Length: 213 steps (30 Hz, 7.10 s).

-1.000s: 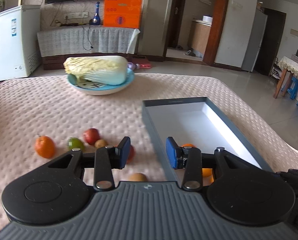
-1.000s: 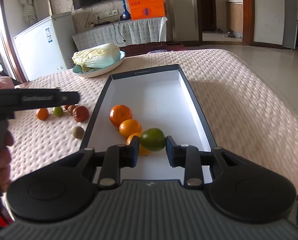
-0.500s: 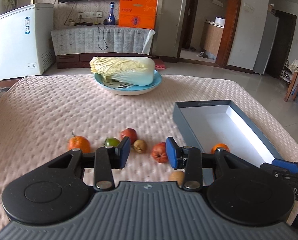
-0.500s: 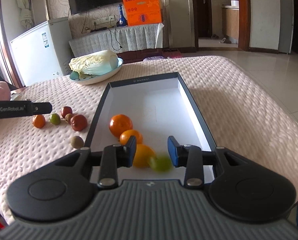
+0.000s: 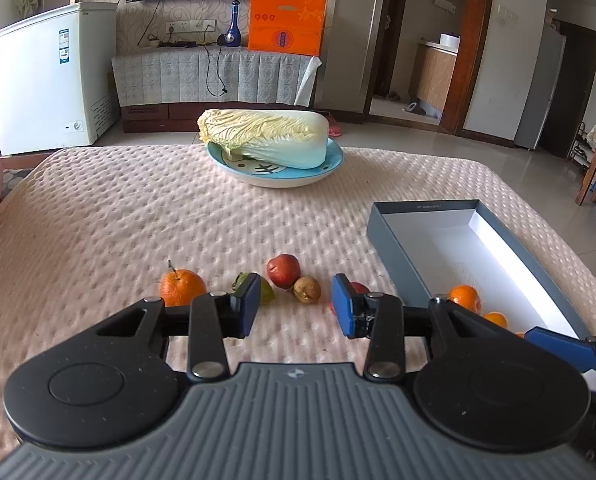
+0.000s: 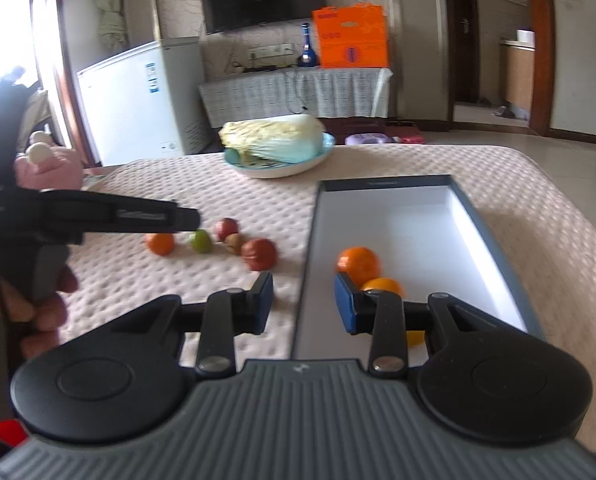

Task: Organize fruits
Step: 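Move both tools back toward the fruit lying on the bed, then grasp the red apple with the left gripper while the right grasps a brown kiwi, then carry the red apple and the kiwi over the grey box with both tools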

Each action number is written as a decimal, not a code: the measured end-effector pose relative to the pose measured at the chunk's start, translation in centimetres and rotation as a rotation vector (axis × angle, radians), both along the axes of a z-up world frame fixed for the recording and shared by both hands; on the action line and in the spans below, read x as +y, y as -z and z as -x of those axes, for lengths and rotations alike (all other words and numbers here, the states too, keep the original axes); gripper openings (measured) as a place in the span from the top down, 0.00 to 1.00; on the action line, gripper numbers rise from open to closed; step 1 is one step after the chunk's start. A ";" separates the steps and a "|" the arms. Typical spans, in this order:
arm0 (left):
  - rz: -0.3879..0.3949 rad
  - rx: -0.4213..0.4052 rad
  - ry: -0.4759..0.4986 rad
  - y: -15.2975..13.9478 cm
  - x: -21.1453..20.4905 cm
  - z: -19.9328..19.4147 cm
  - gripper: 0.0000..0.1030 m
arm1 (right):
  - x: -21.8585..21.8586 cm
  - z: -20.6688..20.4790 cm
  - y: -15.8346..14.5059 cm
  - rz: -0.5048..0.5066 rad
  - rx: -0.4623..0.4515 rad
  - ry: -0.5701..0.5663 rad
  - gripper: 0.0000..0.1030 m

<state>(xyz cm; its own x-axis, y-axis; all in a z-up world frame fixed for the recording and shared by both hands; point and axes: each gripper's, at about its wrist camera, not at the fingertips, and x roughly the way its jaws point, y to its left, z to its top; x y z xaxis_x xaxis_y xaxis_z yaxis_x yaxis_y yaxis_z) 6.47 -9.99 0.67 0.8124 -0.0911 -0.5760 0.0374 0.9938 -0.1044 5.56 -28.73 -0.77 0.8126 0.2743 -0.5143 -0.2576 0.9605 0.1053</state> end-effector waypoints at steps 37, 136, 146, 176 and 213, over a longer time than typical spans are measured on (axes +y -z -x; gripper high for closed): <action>-0.013 0.030 -0.024 0.8 6.2 1.0 0.56 | 6.8 -2.6 3.3 0.085 0.089 0.003 0.64; -0.027 0.080 0.324 6.5 -0.3 -4.2 0.61 | 7.3 -0.2 4.2 0.371 0.101 -0.159 0.72; -0.057 0.069 0.318 6.7 0.0 -3.4 0.60 | 8.4 -0.8 5.1 0.474 0.051 -0.150 0.73; -0.065 0.096 0.131 5.2 0.5 -1.5 0.61 | 4.4 0.6 1.9 0.073 0.147 -0.144 0.75; -0.055 0.046 0.062 1.6 -2.8 4.1 0.61 | 0.5 4.1 -0.6 -0.020 0.082 -0.121 0.75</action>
